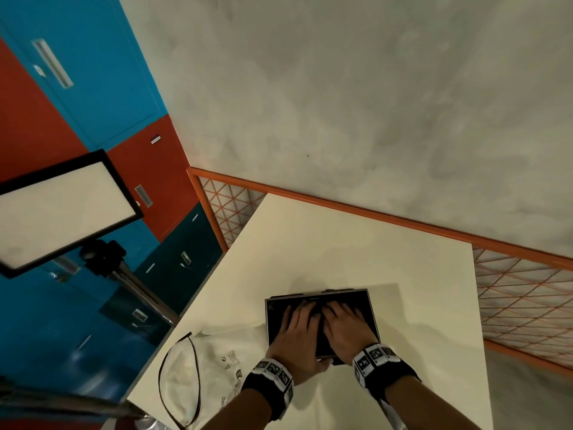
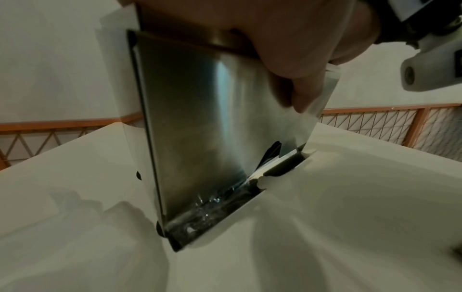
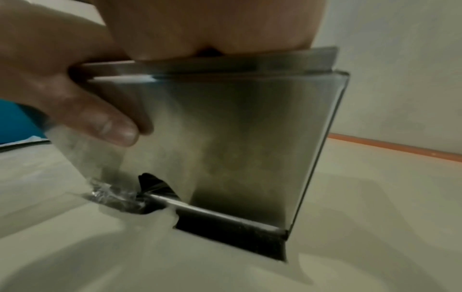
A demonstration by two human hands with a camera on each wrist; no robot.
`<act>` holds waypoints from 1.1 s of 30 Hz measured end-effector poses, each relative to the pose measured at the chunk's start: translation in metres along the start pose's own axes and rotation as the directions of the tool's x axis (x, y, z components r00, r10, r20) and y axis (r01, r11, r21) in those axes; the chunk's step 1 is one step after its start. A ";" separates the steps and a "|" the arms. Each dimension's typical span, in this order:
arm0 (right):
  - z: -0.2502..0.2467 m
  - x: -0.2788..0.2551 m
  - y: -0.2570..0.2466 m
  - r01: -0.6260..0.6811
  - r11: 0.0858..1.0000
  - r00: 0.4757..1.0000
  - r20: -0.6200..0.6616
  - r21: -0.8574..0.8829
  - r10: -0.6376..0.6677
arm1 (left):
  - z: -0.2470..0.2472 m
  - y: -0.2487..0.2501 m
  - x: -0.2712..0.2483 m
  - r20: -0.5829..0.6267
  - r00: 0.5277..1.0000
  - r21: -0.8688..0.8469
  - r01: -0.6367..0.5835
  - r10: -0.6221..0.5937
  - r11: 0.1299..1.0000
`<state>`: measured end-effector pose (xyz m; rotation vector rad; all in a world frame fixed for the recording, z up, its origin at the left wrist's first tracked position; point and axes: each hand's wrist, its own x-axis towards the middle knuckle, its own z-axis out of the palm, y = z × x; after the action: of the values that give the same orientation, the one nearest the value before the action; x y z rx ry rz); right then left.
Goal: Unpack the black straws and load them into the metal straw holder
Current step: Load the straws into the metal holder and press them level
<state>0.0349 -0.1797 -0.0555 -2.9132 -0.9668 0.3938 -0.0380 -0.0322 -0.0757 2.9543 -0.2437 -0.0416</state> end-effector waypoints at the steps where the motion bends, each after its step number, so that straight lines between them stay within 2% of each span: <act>1: 0.002 -0.003 0.000 0.001 1.000 1.000 -0.006 -0.018 -0.001 | 0.001 0.001 -0.001 0.015 1.000 -0.003 0.020 -0.020 1.000; 7: 0.013 -0.017 0.001 0.055 0.996 0.978 -0.198 -0.065 -0.067 | 0.005 0.007 -0.010 0.065 0.997 0.029 0.042 -0.044 0.999; 11: 0.006 -0.021 0.002 0.069 0.995 0.964 -0.250 -0.074 -0.085 | 0.002 0.006 -0.008 0.053 0.997 0.041 0.061 -0.063 0.997; 15: -0.001 -0.014 0.017 0.037 0.999 0.951 -0.307 -0.023 -0.043 | -0.008 -0.004 0.008 0.118 0.991 0.043 0.053 -0.058 0.998; 18: -0.010 -0.013 0.031 0.099 0.995 0.938 -0.332 -0.022 -0.101 | -0.020 -0.013 0.021 0.156 0.987 -0.009 0.034 -0.033 0.999; 20: -0.018 -0.016 0.044 0.114 0.994 0.929 -0.356 0.007 -0.104 | -0.029 -0.019 0.024 0.110 0.993 -0.101 0.047 -0.036 0.994; 22: -0.027 -0.018 0.059 -0.008 0.988 0.932 -0.358 0.153 0.063 | -0.039 -0.028 0.022 -0.049 0.993 -0.216 0.097 -0.110 0.972; 23: -0.030 -0.017 0.067 -0.097 0.958 0.929 -0.321 0.268 0.184 | -0.043 -0.035 0.019 -0.150 0.974 -0.231 0.134 -0.171 0.964; 24: -0.036 -0.015 0.073 -0.199 0.906 0.930 -0.219 0.374 0.295 | -0.048 -0.041 0.016 -0.230 0.940 -0.218 0.204 -0.253 0.954; 25: -0.041 -0.012 0.077 -0.302 0.850 0.924 -0.086 0.432 0.372 | -0.054 -0.046 0.013 -0.249 0.900 -0.220 0.308 -0.359 0.926; 26: -0.046 -0.007 0.078 -0.377 0.825 0.917 0.044 0.420 0.397 | -0.061 -0.050 0.008 -0.196 0.855 -0.251 0.429 -0.480 0.868; 27: -0.047 -0.003 0.078 -0.411 0.833 0.911 0.135 0.370 0.390 | -0.065 -0.051 0.004 -0.071 0.813 -0.252 0.545 -0.577 0.799; 28: -0.047 0.000 0.077 -0.419 0.854 0.907 0.191 0.310 0.375 | -0.064 -0.051 0.001 0.058 0.786 -0.193 0.614 -0.616 0.765; 30: -0.045 0.009 0.075 -0.407 0.884 0.902 0.254 0.230 0.349 | -0.060 -0.052 0.000 0.231 0.767 -0.036 0.622 -0.599 0.782; 33: -0.059 0.022 0.068 -0.386 0.904 0.908 0.246 0.181 0.339 | -0.064 -0.057 0.009 0.251 0.782 -0.006 0.590 -0.570 0.807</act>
<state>0.1064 -0.2193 -0.0122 -2.8690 -0.3461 0.7864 -0.0173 0.0325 -0.0232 2.8079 0.6401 -0.4770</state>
